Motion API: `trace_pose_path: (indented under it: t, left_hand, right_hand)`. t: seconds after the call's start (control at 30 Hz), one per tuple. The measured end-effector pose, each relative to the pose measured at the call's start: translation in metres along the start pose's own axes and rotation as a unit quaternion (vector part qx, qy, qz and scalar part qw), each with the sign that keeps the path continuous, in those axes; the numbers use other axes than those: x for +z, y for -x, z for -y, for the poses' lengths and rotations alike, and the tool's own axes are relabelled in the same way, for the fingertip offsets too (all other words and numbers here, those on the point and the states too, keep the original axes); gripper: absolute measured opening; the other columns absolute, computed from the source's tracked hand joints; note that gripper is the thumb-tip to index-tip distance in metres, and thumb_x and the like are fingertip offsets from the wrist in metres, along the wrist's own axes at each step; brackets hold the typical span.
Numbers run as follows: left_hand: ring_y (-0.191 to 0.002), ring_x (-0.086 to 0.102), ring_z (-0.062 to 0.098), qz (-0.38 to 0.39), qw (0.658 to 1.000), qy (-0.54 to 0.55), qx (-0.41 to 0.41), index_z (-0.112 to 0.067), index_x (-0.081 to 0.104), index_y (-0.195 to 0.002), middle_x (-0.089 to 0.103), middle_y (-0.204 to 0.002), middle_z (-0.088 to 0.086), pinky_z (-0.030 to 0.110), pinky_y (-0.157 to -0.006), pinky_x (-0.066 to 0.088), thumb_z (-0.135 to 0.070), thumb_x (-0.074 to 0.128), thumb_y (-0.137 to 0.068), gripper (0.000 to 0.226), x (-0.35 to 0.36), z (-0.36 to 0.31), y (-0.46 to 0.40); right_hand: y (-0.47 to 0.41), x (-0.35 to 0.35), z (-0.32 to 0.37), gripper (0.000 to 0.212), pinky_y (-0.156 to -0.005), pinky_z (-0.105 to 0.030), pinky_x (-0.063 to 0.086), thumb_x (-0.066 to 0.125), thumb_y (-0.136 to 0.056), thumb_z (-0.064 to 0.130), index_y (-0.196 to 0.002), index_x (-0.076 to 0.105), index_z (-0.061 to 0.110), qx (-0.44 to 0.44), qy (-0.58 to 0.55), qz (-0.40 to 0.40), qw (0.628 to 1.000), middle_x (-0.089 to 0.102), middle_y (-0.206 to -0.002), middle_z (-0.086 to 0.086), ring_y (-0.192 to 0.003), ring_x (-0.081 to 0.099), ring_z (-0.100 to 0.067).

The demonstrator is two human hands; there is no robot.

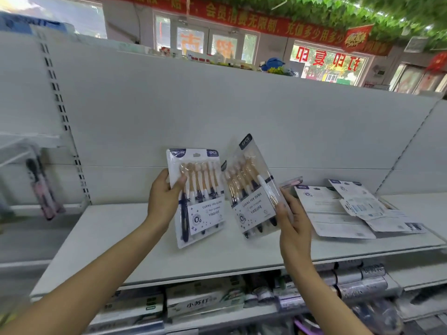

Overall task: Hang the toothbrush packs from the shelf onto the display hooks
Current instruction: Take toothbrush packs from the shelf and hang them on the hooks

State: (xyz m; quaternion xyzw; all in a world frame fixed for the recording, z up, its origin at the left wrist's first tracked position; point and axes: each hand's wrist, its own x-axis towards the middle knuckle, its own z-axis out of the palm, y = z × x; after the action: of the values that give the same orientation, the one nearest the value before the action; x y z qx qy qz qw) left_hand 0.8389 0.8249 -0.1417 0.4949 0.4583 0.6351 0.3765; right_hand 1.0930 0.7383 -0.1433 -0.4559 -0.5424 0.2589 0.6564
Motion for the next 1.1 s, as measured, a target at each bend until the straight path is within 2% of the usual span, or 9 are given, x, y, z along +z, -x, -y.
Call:
trace_pose_path:
  t: [0.17, 0.3, 0.4, 0.47, 0.57, 0.67, 0.83, 0.97, 1.1]
  left_hand:
    - [-0.101, 0.068, 0.003, 0.035, 0.997, -0.051, 0.052, -0.034, 0.067, -0.113, 0.073, -0.108, -0.016, 0.027, -0.086, 0.052, -0.027, 0.059, -0.098, 0.018, -0.049, -0.003, 0.012]
    - [-0.101, 0.068, 0.003, 0.080, 0.994, -0.056, 0.058, -0.032, 0.067, -0.112, 0.074, -0.106, -0.018, 0.023, -0.084, 0.051, -0.018, 0.061, -0.097, 0.021, -0.062, -0.001, 0.018]
    - [-0.097, 0.067, -0.002, 0.090, 0.992, -0.065, 0.056, -0.034, 0.065, -0.111, 0.072, -0.103, -0.025, 0.017, -0.078, 0.049, -0.019, 0.062, -0.096, 0.021, -0.067, -0.001, 0.020]
    - [-0.096, 0.066, -0.006, 0.098, 0.990, -0.079, 0.058, -0.040, 0.063, -0.111, 0.071, -0.103, -0.028, 0.017, -0.076, 0.049, -0.023, 0.063, -0.096, 0.023, -0.069, 0.000, 0.022]
    - [-0.096, 0.063, -0.011, 0.119, 0.986, -0.110, 0.051, -0.050, 0.055, -0.113, 0.067, -0.104, -0.033, 0.020, -0.076, 0.051, -0.020, 0.070, -0.090, 0.041, -0.072, 0.002, 0.027]
    - [-0.093, 0.060, -0.017, 0.120, 0.985, -0.116, 0.041, -0.043, 0.055, -0.117, 0.067, -0.102, -0.030, 0.020, -0.072, 0.048, -0.012, 0.073, -0.087, 0.047, -0.070, 0.006, 0.032]
    - [-0.089, 0.067, -0.007, 0.071, 0.995, -0.062, 0.020, -0.030, 0.065, -0.112, 0.073, -0.101, -0.015, 0.020, -0.074, 0.052, -0.003, 0.071, -0.086, 0.038, -0.079, -0.001, 0.043]
    - [-0.091, 0.070, -0.001, 0.054, 0.998, -0.041, 0.018, -0.024, 0.065, -0.113, 0.074, -0.101, -0.011, 0.014, -0.071, 0.055, -0.001, 0.071, -0.086, 0.037, -0.108, -0.017, 0.066]
    - [-0.088, 0.070, -0.004, 0.032, 0.998, -0.048, 0.019, -0.024, 0.064, -0.111, 0.076, -0.091, -0.018, 0.012, -0.072, 0.055, 0.000, 0.072, -0.084, 0.036, -0.148, -0.028, 0.096]
  right_hand:
    - [0.035, 0.015, -0.010, 0.027, -0.079, -0.019, 0.056, 0.052, -0.101, 0.017, -0.124, 0.062, 0.027, 0.011, 0.052, -0.011, 0.999, 0.072, -0.110, 0.011, -0.103, 0.068, -0.009]
    - [0.042, 0.011, -0.002, 0.039, -0.087, -0.027, 0.057, 0.065, -0.095, 0.020, -0.133, 0.060, 0.026, 0.023, 0.137, -0.006, 0.990, 0.070, -0.118, 0.011, -0.106, 0.068, -0.006]
    - [0.045, 0.007, 0.014, 0.045, -0.076, -0.023, 0.056, 0.068, -0.089, 0.007, -0.123, 0.062, 0.036, 0.019, 0.220, 0.006, 0.975, 0.071, -0.103, 0.020, -0.095, 0.068, -0.002]
    - [0.045, 0.001, 0.021, 0.048, -0.073, -0.033, 0.059, 0.068, -0.081, 0.004, -0.111, 0.060, 0.041, 0.046, 0.279, 0.006, 0.959, 0.071, -0.095, 0.018, -0.087, 0.069, -0.008]
    - [0.043, -0.009, 0.022, 0.027, -0.071, -0.047, 0.060, 0.073, -0.078, 0.014, -0.097, 0.060, 0.029, 0.090, 0.325, -0.003, 0.941, 0.070, -0.088, 0.009, -0.079, 0.069, -0.016]
    - [0.040, -0.009, 0.023, 0.020, -0.072, -0.042, 0.060, 0.080, -0.080, 0.027, -0.094, 0.067, 0.021, 0.123, 0.288, -0.011, 0.950, 0.073, -0.087, 0.005, -0.081, 0.071, -0.016]
    - [0.043, -0.002, 0.027, 0.017, -0.073, -0.045, 0.062, 0.083, -0.077, 0.014, -0.088, 0.070, 0.013, 0.162, 0.153, -0.031, 0.974, 0.077, -0.084, -0.006, -0.076, 0.075, -0.021]
    - [0.053, 0.010, 0.036, 0.021, -0.064, -0.039, 0.062, 0.081, -0.077, 0.006, -0.091, 0.069, 0.014, 0.179, 0.037, -0.023, 0.983, 0.077, -0.088, -0.011, -0.077, 0.076, -0.024]
    - [0.072, 0.031, 0.036, 0.022, -0.072, -0.043, 0.062, 0.084, -0.073, 0.005, -0.092, 0.072, 0.004, 0.203, 0.014, 0.014, 0.979, 0.078, -0.086, -0.013, -0.079, 0.076, -0.028]
